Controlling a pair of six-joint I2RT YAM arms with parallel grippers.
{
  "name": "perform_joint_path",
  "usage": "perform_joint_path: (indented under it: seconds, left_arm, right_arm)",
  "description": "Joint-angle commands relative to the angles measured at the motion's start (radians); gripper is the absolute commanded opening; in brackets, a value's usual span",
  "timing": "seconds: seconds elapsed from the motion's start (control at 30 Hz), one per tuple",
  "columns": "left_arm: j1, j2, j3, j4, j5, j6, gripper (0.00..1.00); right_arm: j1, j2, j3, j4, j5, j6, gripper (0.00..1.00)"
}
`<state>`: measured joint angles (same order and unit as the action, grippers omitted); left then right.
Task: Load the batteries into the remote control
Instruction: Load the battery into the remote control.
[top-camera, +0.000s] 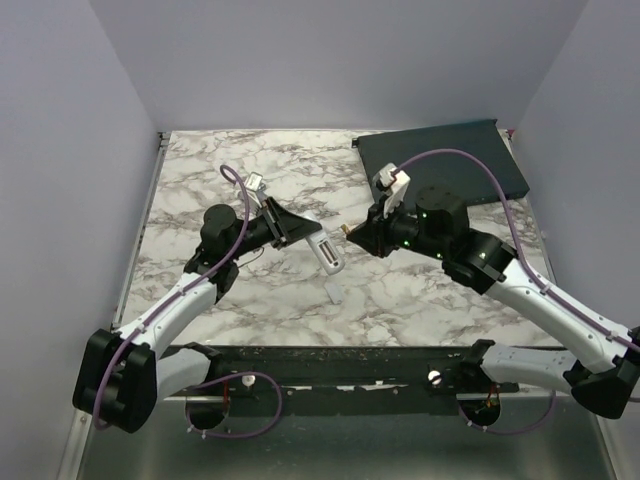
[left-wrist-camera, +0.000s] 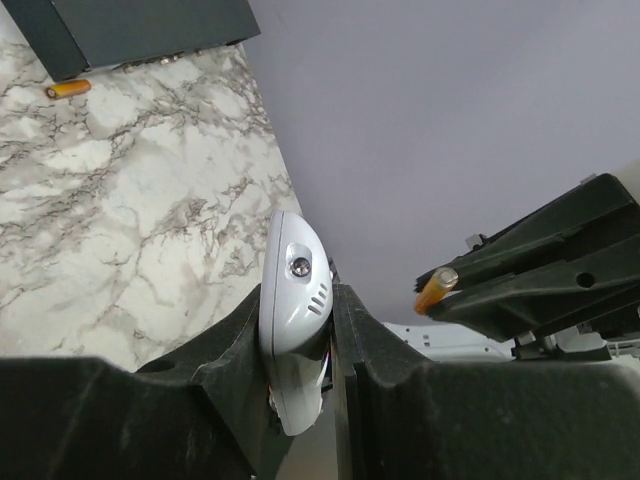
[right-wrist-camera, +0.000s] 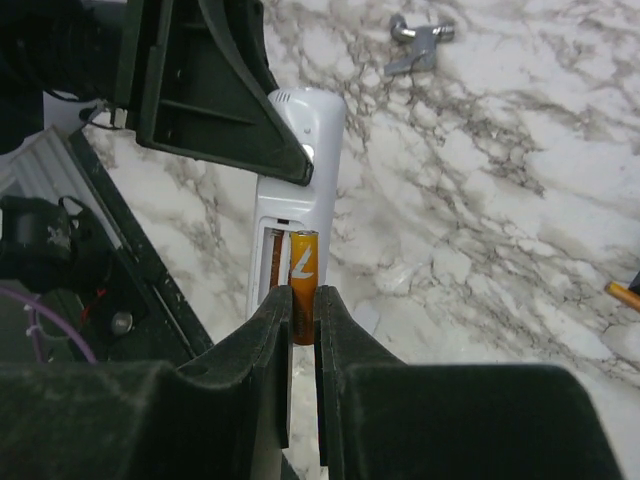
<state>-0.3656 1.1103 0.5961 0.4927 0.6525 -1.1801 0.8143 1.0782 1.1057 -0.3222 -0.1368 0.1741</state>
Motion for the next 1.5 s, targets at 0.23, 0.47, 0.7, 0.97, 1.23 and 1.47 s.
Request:
perform_joint_path:
  seconds: [0.23,0.47,0.7,0.97,1.23,1.47]
  left_arm:
    - [-0.039,-0.001,-0.021,0.042,-0.149,-0.077,0.0]
    - [-0.061,0.046,-0.037,0.153,-0.158,-0.12,0.0]
    - [-0.071,0.066,-0.042,0.196,-0.151,-0.142,0.0]
    - [-0.084,0.089,-0.043,0.232,-0.139,-0.155,0.0]
    - [-0.09,0.097,-0.048,0.253,-0.149,-0.158,0.0]
    - [-0.093,0.092,-0.051,0.239,-0.167,-0.144,0.0]
  right_arm:
    - [0.002,0.133,0.186,-0.319,-0.056,0.011,0.01]
    - [0.004,0.212,0.266,-0.406,-0.079,0.007,0.01]
    - [0.003,0.259,0.293,-0.432,-0.055,0.016,0.01]
    - [0.003,0.295,0.304,-0.423,-0.046,0.034,0.01]
    - [0.003,0.318,0.319,-0.435,-0.049,0.044,0.01]
    - [0.003,0.338,0.325,-0.442,-0.059,0.055,0.01]
